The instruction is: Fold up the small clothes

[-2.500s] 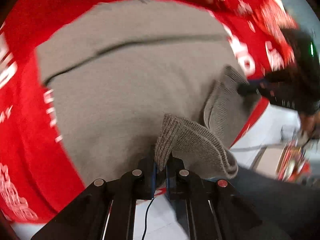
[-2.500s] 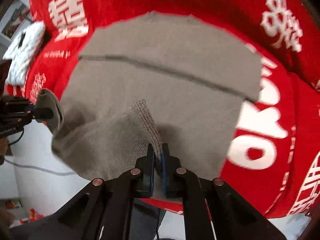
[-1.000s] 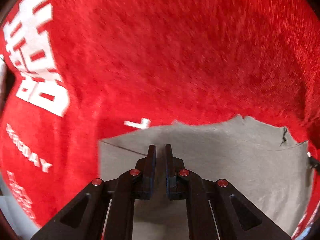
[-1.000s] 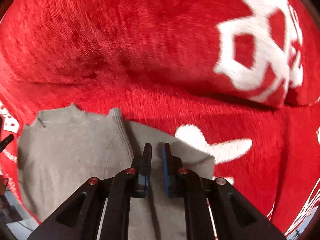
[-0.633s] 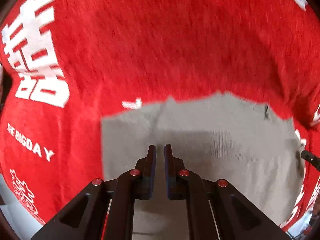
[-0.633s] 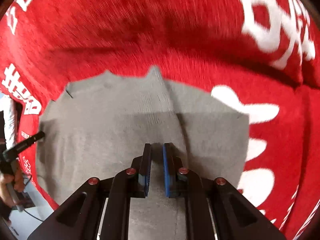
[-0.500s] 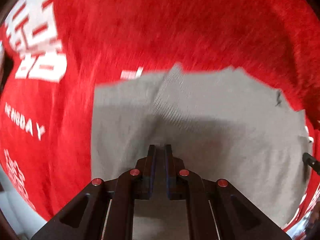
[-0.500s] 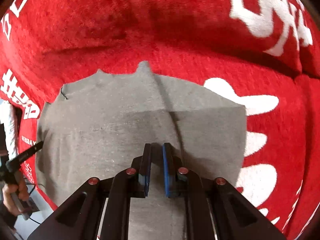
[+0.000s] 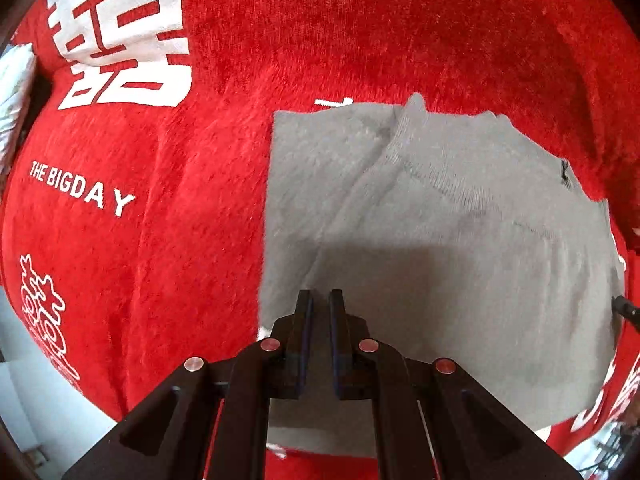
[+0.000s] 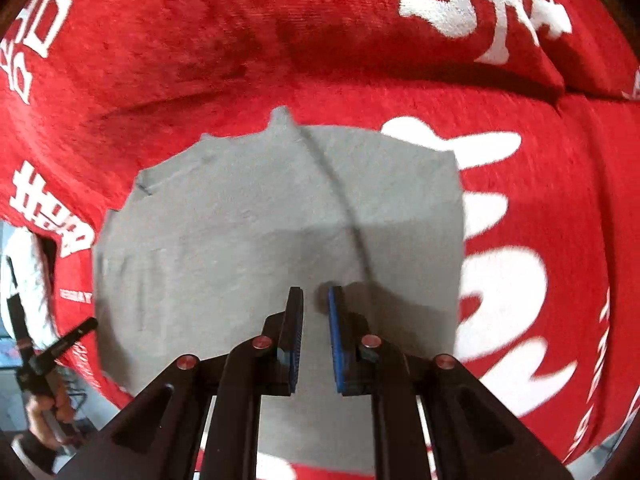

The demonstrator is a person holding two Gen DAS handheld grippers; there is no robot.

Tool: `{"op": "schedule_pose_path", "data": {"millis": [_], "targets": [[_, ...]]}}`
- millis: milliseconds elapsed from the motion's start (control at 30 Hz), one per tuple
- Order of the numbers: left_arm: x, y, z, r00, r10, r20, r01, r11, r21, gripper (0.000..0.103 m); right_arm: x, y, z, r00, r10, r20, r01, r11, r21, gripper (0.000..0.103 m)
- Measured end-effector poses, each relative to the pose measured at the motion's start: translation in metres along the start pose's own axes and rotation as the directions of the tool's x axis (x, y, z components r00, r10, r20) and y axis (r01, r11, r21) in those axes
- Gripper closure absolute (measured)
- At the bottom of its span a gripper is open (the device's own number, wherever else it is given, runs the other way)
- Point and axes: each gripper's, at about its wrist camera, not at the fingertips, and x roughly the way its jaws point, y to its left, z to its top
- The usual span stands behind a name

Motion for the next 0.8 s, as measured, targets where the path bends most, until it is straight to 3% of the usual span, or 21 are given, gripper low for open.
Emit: {"op": "schedule_pose_path", "data": {"millis": [100, 167, 200, 333, 433, 467, 500, 533, 567, 633, 800], "targets": [[-0.003, 0.009, -0.004, 1.0, -0.025, -0.003, 0.025, 0.999, 0.027, 0.094, -0.003, 0.027, -0.02, 0.998, 0.062, -0.006, -0.061, 0.998, 0.023, 0.084], [-0.004, 0.015, -0.007, 0.998, -0.061, -0.014, 0.062, 0.997, 0.035, 0.094, 0.001, 0.048, -0.034, 0.995, 0.1, -0.022, -0.099, 0.994, 0.039, 0.052], [-0.004, 0.017, -0.008, 0.997, -0.073, -0.02, 0.074, 0.997, 0.039, 0.094, 0.005, 0.058, -0.043, 0.992, 0.122, -0.03, -0.12, 0.991, 0.051, 0.046], [-0.005, 0.028, -0.016, 0.995, -0.079, -0.057, 0.083, 0.994, 0.067, 0.094, 0.031, 0.102, -0.081, 0.96, 0.264, -0.094, -0.252, 0.96, 0.119, 0.046], [-0.005, 0.037, -0.021, 0.996, -0.064, -0.069, 0.072, 0.992, 0.108, 0.094, 0.059, 0.13, -0.11, 0.928, 0.34, -0.154, -0.308, 0.931, 0.198, 0.046], [-0.005, 0.041, -0.023, 0.995, -0.065, -0.071, 0.073, 0.99, 0.117, 0.088, 0.067, 0.137, -0.116, 0.921, 0.352, -0.168, -0.314, 0.925, 0.213, 0.046], [-0.005, 0.045, -0.024, 0.995, -0.066, -0.073, 0.075, 0.99, 0.121, 0.073, 0.074, 0.143, -0.122, 0.913, 0.366, -0.181, -0.323, 0.918, 0.23, 0.046], [-0.006, 0.05, -0.025, 0.995, -0.065, -0.071, 0.073, 0.99, 0.119, 0.023, 0.081, 0.148, -0.128, 0.905, 0.379, -0.193, -0.329, 0.912, 0.247, 0.046], [-0.011, 0.054, -0.025, 0.997, -0.06, -0.045, 0.064, 0.992, 0.111, 0.0, 0.088, 0.152, -0.134, 0.899, 0.389, -0.2, -0.331, 0.904, 0.27, 0.046], [-0.019, 0.057, -0.027, 0.997, -0.075, 0.003, 0.074, 0.989, 0.125, 0.0, 0.099, 0.153, -0.143, 0.888, 0.413, -0.2, -0.336, 0.883, 0.328, 0.046], [-0.007, 0.059, -0.032, 0.986, -0.151, -0.073, 0.159, 0.979, 0.126, 0.0, 0.115, 0.139, -0.154, 0.875, 0.463, -0.14, -0.347, 0.804, 0.483, 0.046]]}}
